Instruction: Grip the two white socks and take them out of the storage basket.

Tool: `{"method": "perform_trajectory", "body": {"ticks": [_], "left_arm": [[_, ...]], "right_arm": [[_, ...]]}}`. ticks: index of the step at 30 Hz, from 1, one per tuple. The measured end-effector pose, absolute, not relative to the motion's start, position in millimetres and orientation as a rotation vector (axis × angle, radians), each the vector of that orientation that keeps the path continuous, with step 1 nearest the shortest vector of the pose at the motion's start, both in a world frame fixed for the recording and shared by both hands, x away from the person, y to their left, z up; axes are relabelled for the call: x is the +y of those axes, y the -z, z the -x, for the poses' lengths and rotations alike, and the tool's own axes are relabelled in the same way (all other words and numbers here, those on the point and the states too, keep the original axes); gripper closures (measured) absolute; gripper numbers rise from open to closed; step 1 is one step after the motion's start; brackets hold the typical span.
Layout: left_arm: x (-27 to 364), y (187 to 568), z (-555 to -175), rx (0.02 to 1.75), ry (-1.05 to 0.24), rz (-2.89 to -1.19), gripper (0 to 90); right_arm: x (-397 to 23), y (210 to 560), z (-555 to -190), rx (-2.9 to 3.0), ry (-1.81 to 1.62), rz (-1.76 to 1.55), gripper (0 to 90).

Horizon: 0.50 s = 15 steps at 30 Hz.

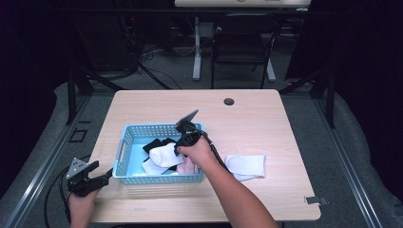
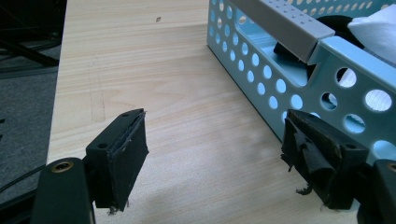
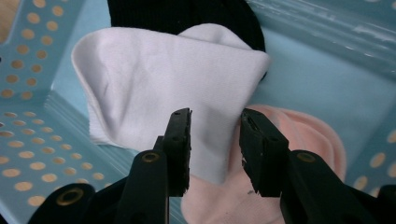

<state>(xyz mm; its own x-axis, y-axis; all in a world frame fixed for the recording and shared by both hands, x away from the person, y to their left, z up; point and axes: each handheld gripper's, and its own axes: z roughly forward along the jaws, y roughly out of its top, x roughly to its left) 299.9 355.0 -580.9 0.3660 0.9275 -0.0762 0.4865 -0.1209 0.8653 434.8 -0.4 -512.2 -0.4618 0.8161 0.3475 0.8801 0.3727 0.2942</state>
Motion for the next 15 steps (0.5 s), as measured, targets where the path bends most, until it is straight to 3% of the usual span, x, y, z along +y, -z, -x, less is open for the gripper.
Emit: {"method": "perform_trajectory", "body": {"ticks": [5, 15], "left_arm": [[355, 580, -300, 1.249, -0.631, -1.763, 22.2], [355, 581, -300, 1.247, -0.633, -1.757, 22.2]], "right_arm": [[0, 514, -437, -2.476, 0.65, 1.549, 67.0], [9, 508, -424, -2.671, 0.825, 1.386, 84.1]]}}
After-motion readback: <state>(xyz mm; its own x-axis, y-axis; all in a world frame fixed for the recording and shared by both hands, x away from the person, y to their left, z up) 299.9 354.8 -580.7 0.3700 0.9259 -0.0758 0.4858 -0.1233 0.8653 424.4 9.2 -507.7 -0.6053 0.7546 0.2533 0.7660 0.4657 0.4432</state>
